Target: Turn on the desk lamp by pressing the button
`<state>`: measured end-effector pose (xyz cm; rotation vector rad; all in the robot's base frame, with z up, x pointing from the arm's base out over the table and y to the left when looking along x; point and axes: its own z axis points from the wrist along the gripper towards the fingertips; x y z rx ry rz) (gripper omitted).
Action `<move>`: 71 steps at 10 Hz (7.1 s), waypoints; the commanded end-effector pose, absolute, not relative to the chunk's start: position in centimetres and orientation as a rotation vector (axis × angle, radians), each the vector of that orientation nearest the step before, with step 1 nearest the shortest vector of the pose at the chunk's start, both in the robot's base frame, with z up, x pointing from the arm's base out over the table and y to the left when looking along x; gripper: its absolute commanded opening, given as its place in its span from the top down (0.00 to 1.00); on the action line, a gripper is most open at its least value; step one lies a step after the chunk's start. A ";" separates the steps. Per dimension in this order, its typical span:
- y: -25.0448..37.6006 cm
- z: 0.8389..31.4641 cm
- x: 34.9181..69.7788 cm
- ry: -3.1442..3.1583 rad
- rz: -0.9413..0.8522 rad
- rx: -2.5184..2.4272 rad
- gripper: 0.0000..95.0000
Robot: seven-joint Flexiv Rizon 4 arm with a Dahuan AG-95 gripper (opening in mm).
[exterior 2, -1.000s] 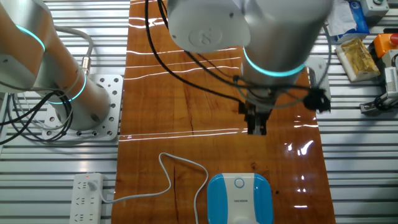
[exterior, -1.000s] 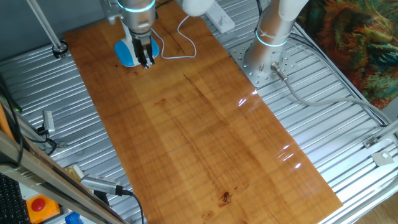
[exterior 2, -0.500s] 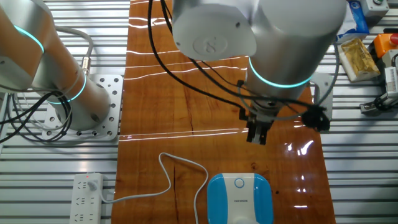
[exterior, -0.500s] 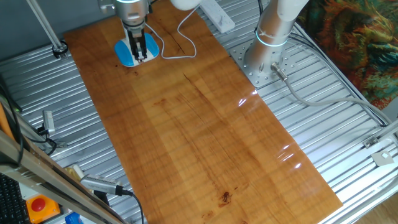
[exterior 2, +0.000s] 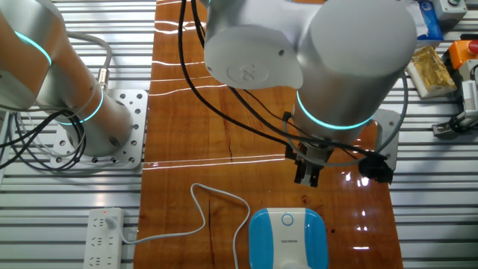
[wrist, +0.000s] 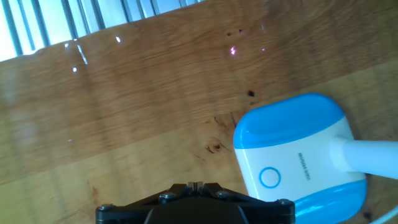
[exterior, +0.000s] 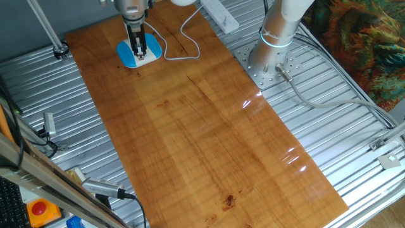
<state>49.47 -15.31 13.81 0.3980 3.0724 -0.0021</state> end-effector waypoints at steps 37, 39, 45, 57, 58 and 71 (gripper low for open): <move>-16.0 12.9 49.0 3.083 -0.006 0.316 0.20; -16.5 12.5 48.5 3.087 -0.007 0.265 0.20; -17.3 10.9 48.4 3.086 0.005 0.312 0.00; -18.9 6.4 48.4 3.084 0.007 0.293 0.00; -18.9 6.3 48.4 3.083 0.009 0.292 0.00; -19.1 4.3 48.8 3.071 0.008 0.257 0.00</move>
